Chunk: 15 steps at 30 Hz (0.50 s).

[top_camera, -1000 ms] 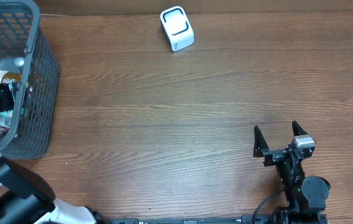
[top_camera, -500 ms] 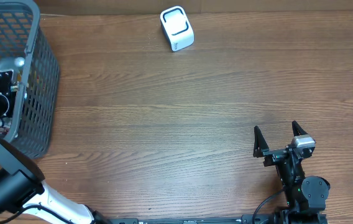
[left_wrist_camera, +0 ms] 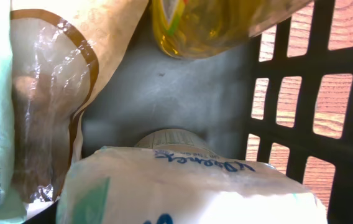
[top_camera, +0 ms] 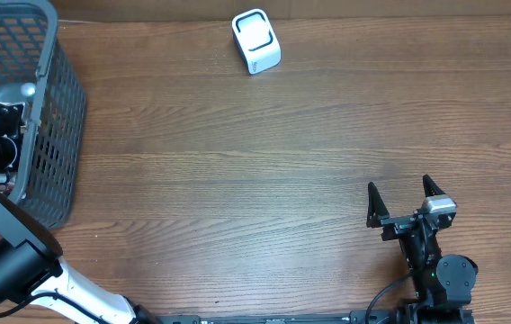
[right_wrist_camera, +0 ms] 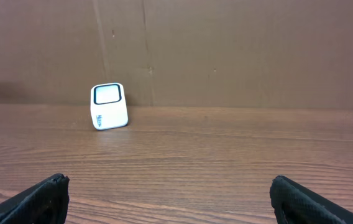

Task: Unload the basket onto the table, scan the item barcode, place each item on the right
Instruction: 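Lower the left gripper into the basket and grasp the green-capped wipes pack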

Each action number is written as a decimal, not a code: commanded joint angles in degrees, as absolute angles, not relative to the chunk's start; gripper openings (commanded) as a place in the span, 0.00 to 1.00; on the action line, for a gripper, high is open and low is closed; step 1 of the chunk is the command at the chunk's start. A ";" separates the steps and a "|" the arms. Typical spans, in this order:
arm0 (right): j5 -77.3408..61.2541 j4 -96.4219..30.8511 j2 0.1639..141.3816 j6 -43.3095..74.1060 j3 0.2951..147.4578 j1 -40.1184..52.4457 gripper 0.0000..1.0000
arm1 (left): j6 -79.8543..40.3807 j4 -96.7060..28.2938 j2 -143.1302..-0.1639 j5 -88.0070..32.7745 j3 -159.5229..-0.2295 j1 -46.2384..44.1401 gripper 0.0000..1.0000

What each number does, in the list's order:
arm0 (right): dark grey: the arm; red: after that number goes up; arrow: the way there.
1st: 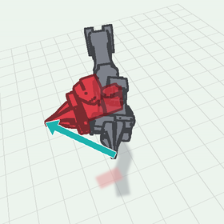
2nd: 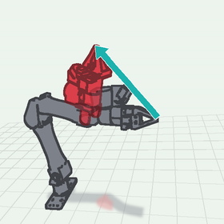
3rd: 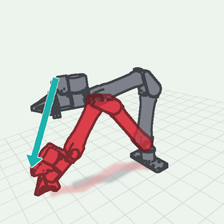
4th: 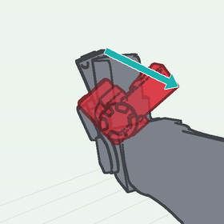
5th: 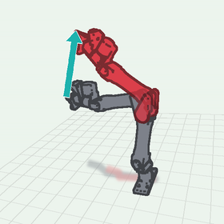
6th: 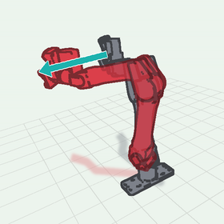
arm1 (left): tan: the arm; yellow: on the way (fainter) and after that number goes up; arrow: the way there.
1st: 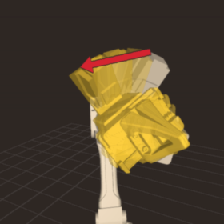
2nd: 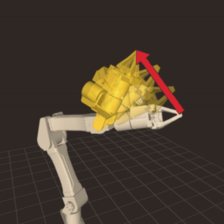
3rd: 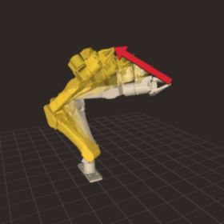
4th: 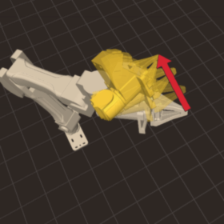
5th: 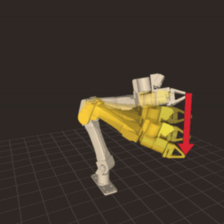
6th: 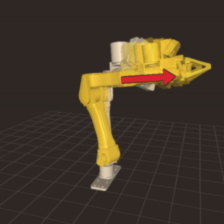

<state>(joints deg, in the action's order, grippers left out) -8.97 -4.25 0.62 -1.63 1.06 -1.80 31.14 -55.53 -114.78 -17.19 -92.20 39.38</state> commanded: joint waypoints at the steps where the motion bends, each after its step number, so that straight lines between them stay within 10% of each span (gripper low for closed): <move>1: -8.64 -3.99 0.16 -1.37 0.45 -1.96 1.00 | 26.72 -56.40 -113.38 -14.24 -96.42 38.98 0.47; 15: -8.64 -3.99 0.16 -1.37 0.45 -1.96 1.00 | 4.64 -59.55 -101.01 -10.50 -121.01 38.74 0.41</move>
<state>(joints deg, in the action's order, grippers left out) -8.97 -4.23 0.62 -1.63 1.06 -1.80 13.17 -59.72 -107.09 -8.16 -115.07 39.38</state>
